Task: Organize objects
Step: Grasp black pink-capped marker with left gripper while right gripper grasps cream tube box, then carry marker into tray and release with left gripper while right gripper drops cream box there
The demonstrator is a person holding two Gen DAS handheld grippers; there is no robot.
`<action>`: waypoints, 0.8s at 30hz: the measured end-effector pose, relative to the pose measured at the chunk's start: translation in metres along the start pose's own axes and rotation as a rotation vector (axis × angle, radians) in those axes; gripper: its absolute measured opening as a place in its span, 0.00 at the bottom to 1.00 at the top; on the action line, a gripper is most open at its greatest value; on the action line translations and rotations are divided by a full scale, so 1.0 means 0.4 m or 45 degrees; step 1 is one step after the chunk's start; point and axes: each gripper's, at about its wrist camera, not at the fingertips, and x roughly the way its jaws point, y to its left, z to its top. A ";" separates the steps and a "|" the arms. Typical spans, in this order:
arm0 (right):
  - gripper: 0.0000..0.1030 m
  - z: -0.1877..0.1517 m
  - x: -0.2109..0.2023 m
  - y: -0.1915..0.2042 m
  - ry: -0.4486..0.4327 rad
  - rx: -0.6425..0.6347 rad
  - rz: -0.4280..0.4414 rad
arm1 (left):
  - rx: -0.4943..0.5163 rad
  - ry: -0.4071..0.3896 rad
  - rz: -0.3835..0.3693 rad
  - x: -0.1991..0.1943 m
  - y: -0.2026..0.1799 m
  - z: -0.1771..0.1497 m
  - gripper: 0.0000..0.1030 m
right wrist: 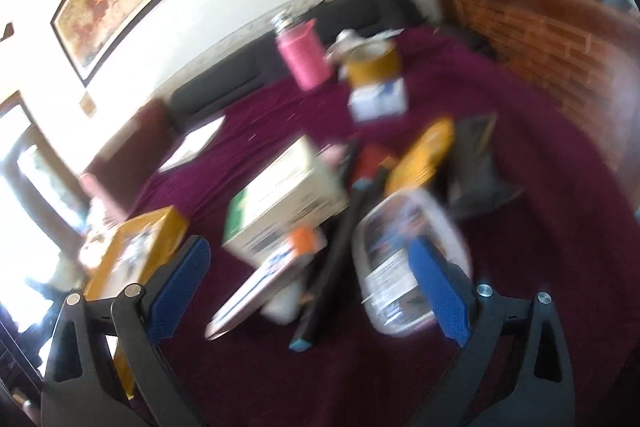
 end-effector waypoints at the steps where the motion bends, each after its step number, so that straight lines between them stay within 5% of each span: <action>1: 0.97 -0.011 0.013 0.014 0.047 0.008 0.025 | -0.005 -0.020 -0.005 -0.019 0.007 -0.002 0.11; 6: 0.90 -0.034 0.102 0.052 0.195 0.057 -0.007 | -0.037 -0.080 -0.025 -0.100 0.050 -0.016 0.12; 11: 0.66 -0.037 0.179 0.074 0.240 0.029 -0.113 | -0.076 -0.118 -0.004 -0.155 0.106 -0.037 0.12; 13: 0.42 -0.042 0.202 0.089 0.258 -0.012 -0.176 | -0.093 -0.135 0.007 -0.176 0.128 -0.044 0.12; 16: 0.27 -0.053 0.217 0.087 0.265 0.007 -0.147 | -0.122 -0.155 0.022 -0.205 0.159 -0.055 0.12; 24: 0.16 -0.061 0.165 0.133 0.221 -0.057 -0.029 | -0.196 -0.150 0.058 -0.211 0.221 -0.074 0.12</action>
